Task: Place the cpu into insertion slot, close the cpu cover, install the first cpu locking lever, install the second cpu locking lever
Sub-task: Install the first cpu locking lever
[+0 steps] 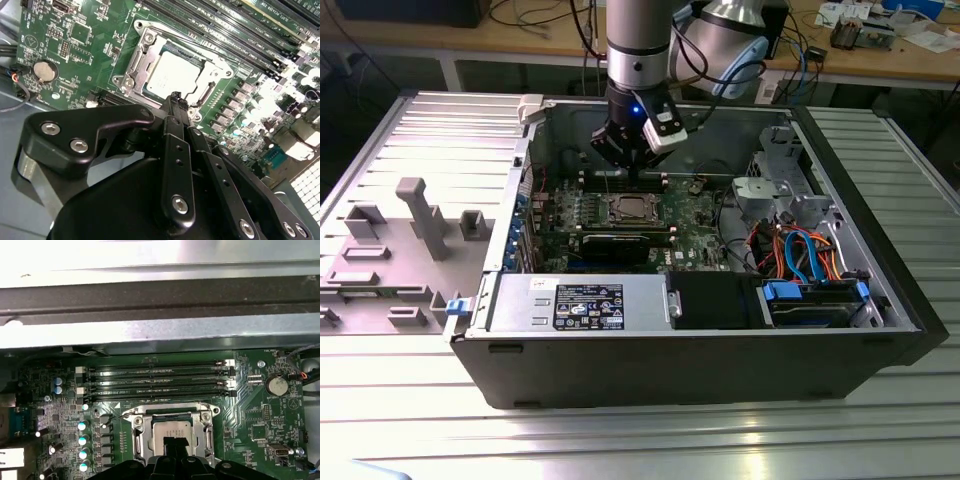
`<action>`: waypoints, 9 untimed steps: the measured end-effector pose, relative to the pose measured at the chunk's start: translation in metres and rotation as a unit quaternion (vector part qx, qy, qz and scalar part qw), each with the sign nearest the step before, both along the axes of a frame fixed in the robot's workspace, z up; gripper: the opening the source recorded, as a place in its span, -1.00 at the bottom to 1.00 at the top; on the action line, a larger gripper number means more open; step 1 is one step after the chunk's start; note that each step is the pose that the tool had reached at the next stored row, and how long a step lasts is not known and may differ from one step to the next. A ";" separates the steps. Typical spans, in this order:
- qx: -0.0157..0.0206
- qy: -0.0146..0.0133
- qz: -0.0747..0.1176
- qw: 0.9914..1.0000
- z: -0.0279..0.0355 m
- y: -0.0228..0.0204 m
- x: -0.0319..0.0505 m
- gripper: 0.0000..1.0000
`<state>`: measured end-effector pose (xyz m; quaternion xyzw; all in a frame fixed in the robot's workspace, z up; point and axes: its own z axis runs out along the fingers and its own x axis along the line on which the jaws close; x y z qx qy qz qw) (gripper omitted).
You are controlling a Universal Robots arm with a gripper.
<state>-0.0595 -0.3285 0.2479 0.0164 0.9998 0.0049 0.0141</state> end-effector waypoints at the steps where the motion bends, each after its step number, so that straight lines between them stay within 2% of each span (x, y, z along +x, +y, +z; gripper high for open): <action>1: 0.000 0.000 0.006 1.000 0.0000 0.0000 0.0000 -0.79; 2: 0.000 0.000 0.017 1.000 0.0000 0.0000 -0.0001 -0.79; 6: 0.000 0.000 0.018 1.000 0.0036 0.0000 -0.0002 -0.79; 9: 0.000 0.000 0.018 1.000 0.0037 0.0000 -0.0002 -0.79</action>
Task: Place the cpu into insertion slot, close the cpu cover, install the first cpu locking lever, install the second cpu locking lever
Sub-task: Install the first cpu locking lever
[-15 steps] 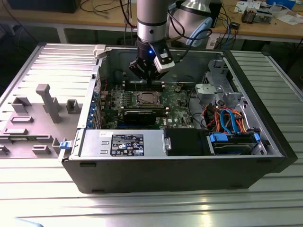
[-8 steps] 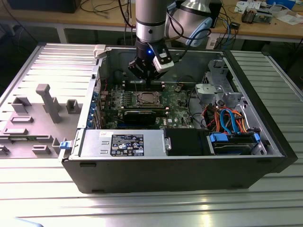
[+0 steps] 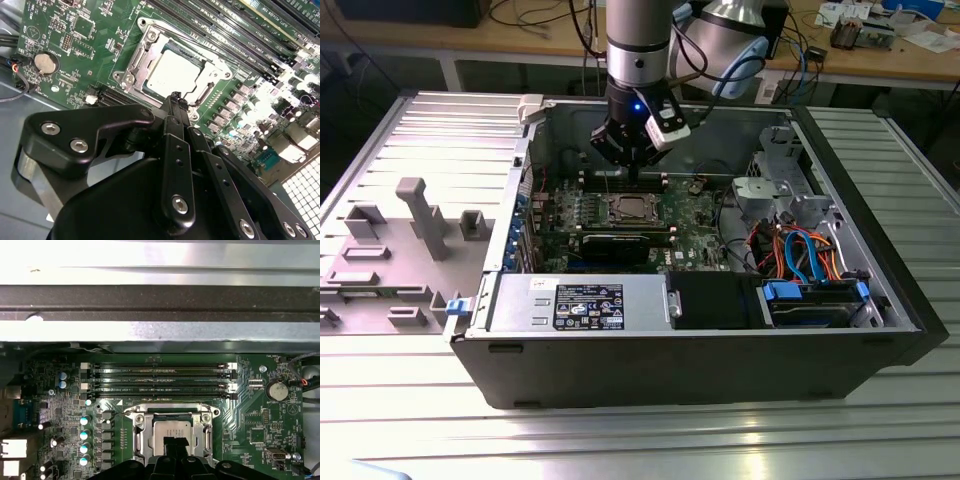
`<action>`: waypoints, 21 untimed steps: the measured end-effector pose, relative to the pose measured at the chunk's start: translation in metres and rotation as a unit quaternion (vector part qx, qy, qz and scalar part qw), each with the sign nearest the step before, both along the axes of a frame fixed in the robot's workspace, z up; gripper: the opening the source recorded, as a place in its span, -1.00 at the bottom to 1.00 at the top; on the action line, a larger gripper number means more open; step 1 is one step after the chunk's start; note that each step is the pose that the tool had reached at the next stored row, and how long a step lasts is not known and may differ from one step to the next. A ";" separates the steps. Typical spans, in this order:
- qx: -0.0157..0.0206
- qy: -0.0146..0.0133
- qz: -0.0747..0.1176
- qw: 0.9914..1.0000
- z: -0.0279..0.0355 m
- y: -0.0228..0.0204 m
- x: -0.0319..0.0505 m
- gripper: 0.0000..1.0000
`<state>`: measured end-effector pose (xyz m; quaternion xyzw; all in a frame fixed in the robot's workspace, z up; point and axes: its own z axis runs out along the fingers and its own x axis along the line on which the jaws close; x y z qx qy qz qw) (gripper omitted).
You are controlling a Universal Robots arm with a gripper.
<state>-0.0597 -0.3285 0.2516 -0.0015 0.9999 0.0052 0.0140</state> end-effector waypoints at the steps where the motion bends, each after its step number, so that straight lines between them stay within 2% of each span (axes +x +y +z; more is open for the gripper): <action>1: 0.000 0.000 0.000 1.000 0.0000 0.0000 0.0000 -0.79; 4: 0.000 0.000 0.002 1.000 0.0001 0.0000 -0.0015 -0.79; 10: 0.000 0.000 0.006 1.000 0.0000 0.0000 -0.0100 -0.79; 12: 0.000 0.000 0.006 1.000 0.0000 0.0000 -0.0178 -0.79; 21: 0.000 0.000 0.006 1.000 0.0000 0.0000 -0.0397 -0.79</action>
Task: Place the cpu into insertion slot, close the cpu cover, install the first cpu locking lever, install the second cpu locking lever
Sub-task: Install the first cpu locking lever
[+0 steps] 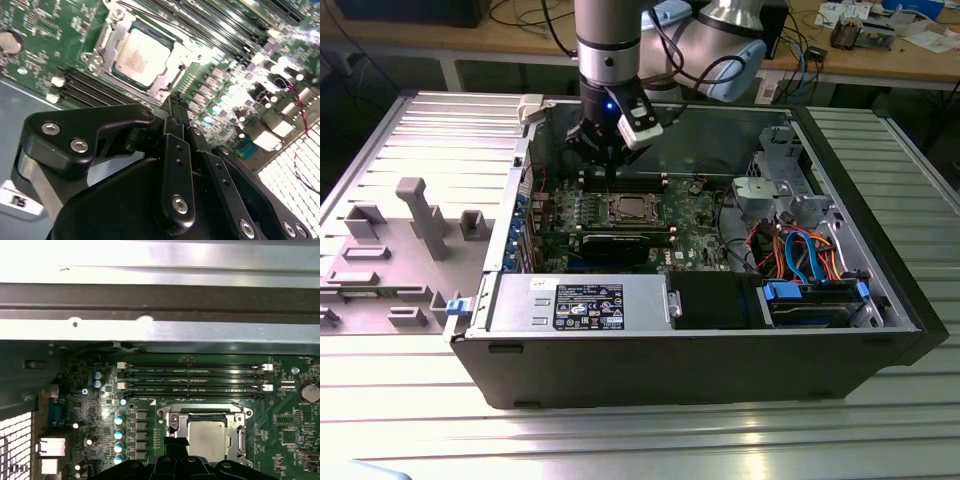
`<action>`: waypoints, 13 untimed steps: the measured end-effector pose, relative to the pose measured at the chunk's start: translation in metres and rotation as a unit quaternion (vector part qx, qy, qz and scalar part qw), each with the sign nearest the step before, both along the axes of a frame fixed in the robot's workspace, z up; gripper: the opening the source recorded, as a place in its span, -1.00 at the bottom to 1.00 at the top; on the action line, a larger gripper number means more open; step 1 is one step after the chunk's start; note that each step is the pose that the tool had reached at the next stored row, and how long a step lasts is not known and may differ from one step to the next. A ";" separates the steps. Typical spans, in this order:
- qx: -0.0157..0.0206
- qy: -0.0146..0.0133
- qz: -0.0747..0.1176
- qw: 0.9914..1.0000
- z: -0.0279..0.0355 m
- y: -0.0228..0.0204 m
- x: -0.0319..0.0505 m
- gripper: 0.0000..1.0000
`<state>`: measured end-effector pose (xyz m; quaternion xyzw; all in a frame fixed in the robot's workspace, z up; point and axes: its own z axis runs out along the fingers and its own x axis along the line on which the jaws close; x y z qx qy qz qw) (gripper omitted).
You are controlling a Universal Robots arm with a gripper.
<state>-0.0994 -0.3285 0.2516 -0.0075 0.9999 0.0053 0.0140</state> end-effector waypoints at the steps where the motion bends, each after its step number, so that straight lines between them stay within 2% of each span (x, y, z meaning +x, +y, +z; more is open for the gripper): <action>1: 0.000 0.000 0.000 1.000 0.0000 0.0000 -0.0026 -0.79; 3: 0.000 0.000 0.000 1.000 0.0000 0.0000 -0.0114 -0.79; 7: 0.000 0.000 0.000 1.000 0.0000 0.0007 -0.0181 -0.79; 13: 0.000 0.000 0.000 1.000 0.0000 0.0134 -0.0186 -0.79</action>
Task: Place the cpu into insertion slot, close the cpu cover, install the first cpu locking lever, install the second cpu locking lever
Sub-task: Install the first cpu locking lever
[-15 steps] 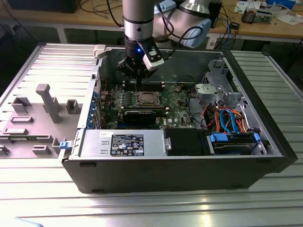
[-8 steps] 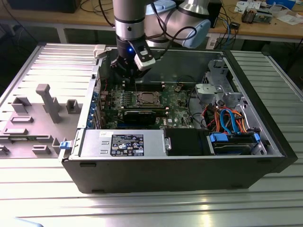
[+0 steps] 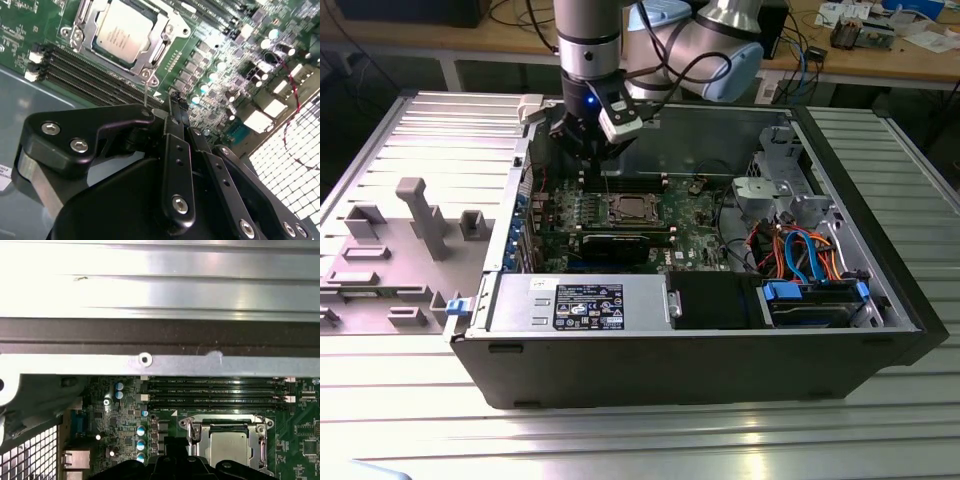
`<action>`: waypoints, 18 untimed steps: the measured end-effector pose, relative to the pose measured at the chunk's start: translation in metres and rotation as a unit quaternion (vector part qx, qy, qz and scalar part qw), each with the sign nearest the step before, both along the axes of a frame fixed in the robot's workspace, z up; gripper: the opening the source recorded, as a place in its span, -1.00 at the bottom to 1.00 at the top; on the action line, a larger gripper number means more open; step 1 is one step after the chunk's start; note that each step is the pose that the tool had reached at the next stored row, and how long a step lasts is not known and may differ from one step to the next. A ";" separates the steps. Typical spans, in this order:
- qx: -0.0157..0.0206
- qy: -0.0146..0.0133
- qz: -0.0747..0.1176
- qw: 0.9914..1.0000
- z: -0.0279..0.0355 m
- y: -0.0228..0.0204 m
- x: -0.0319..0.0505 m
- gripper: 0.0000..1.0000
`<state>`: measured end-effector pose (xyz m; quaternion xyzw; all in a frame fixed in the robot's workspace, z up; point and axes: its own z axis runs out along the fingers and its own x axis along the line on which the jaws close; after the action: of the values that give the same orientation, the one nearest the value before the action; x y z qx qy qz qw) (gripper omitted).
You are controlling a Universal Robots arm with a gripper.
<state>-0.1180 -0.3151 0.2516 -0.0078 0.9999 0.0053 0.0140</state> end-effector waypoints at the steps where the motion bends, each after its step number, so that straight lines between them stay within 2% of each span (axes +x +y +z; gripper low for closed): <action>1: 0.000 0.000 0.000 1.000 0.0000 0.0012 0.0000 -0.79; 3: 0.000 0.000 0.002 1.000 0.0002 0.0047 0.0000 -0.79; 6: 0.000 0.000 0.003 1.000 0.0003 0.0062 0.0005 -0.79; 11: 0.000 0.000 0.005 1.000 0.0003 0.0069 0.0035 -0.79; 18: 0.000 0.000 0.005 1.000 0.0003 0.0071 0.0142 -0.79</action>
<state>-0.1038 -0.3080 0.2519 -0.0132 0.9998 0.0054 0.0139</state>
